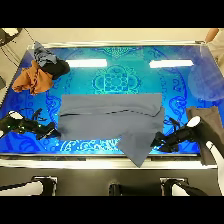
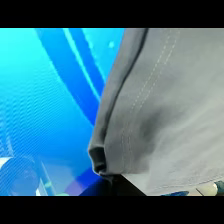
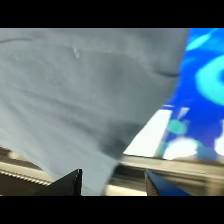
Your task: Fold the shirts.
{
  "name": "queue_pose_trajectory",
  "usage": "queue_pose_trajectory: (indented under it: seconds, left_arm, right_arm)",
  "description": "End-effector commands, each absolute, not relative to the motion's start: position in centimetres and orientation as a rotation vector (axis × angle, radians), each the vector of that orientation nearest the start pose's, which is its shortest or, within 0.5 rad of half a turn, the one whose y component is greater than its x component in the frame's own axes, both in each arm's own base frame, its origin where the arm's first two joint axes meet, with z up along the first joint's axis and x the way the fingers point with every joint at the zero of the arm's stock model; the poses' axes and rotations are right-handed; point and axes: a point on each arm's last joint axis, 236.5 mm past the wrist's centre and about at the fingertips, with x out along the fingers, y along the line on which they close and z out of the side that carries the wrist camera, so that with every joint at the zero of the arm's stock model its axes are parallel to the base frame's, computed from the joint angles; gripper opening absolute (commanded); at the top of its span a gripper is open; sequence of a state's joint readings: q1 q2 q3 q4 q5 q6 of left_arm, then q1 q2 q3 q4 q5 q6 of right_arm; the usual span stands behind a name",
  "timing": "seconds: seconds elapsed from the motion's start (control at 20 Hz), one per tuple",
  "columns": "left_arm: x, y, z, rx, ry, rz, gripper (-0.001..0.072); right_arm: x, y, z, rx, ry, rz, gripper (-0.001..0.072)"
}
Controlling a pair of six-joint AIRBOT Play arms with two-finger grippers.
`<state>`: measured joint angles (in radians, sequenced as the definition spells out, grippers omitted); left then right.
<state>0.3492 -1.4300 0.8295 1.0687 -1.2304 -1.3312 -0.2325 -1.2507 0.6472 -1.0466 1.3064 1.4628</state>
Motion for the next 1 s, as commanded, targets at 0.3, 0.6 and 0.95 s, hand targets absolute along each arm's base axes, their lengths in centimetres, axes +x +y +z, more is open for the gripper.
queue_pose_trajectory:
  seconds: [0.3, 0.6, 0.95]
  left_arm:
    - [28.3, -1.1, -10.8, -0.629, 1.618, -0.164, 0.0029]
    - [34.9, 1.0, -4.8, -0.503, 1.409, -0.194, 0.0025]
    - [48.0, 1.6, -1.6, -0.543, 1.229, -0.136, 0.0026]
  right_arm:
    - [26.4, 7.4, -11.2, 0.943, 1.494, 0.008, 0.0052]
    - [34.6, 5.3, -2.0, 0.675, 1.300, 0.209, 0.0049]
    - [50.9, 4.5, 1.4, 0.675, 1.020, 0.150, 0.0050]
